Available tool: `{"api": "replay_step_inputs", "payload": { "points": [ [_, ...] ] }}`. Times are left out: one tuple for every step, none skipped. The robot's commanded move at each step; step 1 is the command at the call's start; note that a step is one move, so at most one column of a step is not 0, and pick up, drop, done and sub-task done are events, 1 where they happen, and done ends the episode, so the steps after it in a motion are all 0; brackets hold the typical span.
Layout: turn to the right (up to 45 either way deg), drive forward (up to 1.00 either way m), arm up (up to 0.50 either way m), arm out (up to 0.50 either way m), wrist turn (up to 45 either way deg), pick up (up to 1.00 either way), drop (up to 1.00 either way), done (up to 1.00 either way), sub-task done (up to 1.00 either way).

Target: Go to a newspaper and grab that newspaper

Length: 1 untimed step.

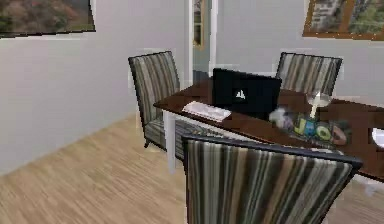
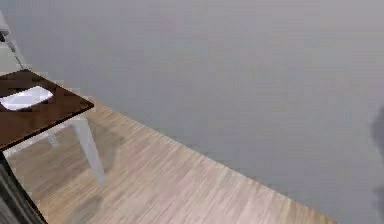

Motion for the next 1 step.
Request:
{"api": "replay_step_inputs", "payload": {
  "points": [
    [-45.0,0.0,0.0,0.0,0.0,0.0,0.0,0.0,0.0]
  ]
}}
